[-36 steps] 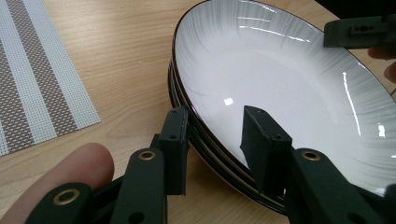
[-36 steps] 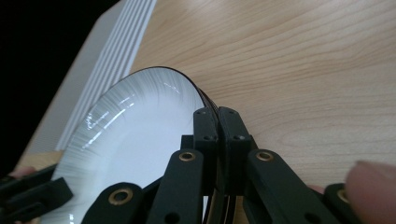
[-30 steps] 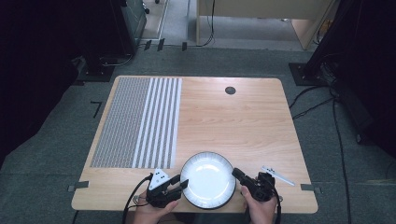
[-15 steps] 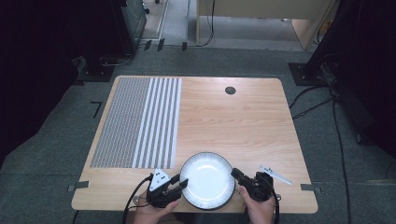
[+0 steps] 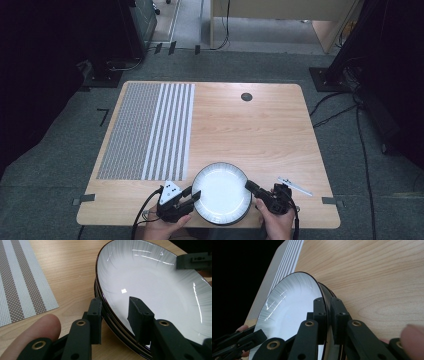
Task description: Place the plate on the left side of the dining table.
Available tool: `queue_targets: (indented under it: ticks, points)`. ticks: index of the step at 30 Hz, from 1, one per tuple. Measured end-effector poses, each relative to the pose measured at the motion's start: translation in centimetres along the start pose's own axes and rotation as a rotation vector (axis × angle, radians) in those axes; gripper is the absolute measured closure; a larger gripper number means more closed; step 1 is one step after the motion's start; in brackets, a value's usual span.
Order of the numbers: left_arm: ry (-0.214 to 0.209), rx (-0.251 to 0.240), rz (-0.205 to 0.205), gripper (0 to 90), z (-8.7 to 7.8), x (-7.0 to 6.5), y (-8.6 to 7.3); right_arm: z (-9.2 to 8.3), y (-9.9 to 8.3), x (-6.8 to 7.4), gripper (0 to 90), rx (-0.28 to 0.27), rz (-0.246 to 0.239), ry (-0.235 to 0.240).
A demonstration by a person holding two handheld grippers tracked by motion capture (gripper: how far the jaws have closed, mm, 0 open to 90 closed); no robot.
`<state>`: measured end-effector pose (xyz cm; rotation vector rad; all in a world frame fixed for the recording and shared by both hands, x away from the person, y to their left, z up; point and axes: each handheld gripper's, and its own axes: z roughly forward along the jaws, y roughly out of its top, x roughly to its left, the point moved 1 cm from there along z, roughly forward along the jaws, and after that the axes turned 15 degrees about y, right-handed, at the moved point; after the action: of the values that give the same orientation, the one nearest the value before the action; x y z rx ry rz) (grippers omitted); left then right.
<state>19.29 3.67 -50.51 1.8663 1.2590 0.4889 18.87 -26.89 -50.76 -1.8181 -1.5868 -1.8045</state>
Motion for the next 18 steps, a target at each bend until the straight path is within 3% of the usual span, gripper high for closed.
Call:
queue_targets:
  ticks: [9,18]
  points:
    - [0.003,-0.019,-0.024,64.2,-0.29,0.45,0.28,0.31,-0.3,-0.46,84.8,0.016,0.064,0.03]
    - [0.004,-0.018,-0.036,65.8,-0.39,0.69,0.41,0.44,-0.34,-0.03,84.5,0.015,0.06,0.056]
